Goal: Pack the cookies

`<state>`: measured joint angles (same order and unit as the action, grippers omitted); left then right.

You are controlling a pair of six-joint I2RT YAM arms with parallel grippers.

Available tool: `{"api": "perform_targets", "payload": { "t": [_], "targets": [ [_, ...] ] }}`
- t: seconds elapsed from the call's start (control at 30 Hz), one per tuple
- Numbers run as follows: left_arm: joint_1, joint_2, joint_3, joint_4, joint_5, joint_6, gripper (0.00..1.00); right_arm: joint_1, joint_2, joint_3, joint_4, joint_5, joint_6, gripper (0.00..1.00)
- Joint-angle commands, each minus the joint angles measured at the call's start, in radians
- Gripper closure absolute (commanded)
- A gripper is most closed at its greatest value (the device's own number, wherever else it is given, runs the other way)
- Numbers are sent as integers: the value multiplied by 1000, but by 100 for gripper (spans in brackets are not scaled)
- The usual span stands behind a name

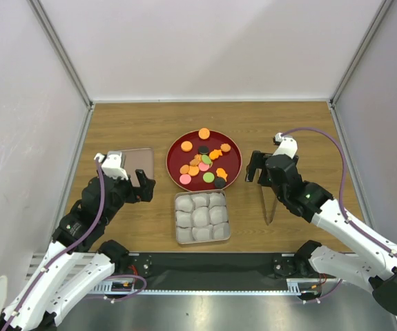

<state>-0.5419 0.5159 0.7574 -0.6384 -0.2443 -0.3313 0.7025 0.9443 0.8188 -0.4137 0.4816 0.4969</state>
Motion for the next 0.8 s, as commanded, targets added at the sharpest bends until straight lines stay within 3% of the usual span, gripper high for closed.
{"api": "perform_targets", "payload": {
  "t": [0.0, 0.3, 0.53, 0.77],
  "targets": [
    [3, -7, 14, 28, 16, 15, 0, -5, -7, 46, -22, 29, 6, 0],
    [3, -10, 14, 29, 19, 18, 0, -31, 34, 74, -145, 71, 9, 0],
    [3, -7, 11, 28, 23, 21, 0, -161, 96, 34, -204, 17, 60, 0],
    [3, -1, 11, 31, 39, 26, 0, -221, 131, -66, -113, -66, 91, 1]
  ]
}}
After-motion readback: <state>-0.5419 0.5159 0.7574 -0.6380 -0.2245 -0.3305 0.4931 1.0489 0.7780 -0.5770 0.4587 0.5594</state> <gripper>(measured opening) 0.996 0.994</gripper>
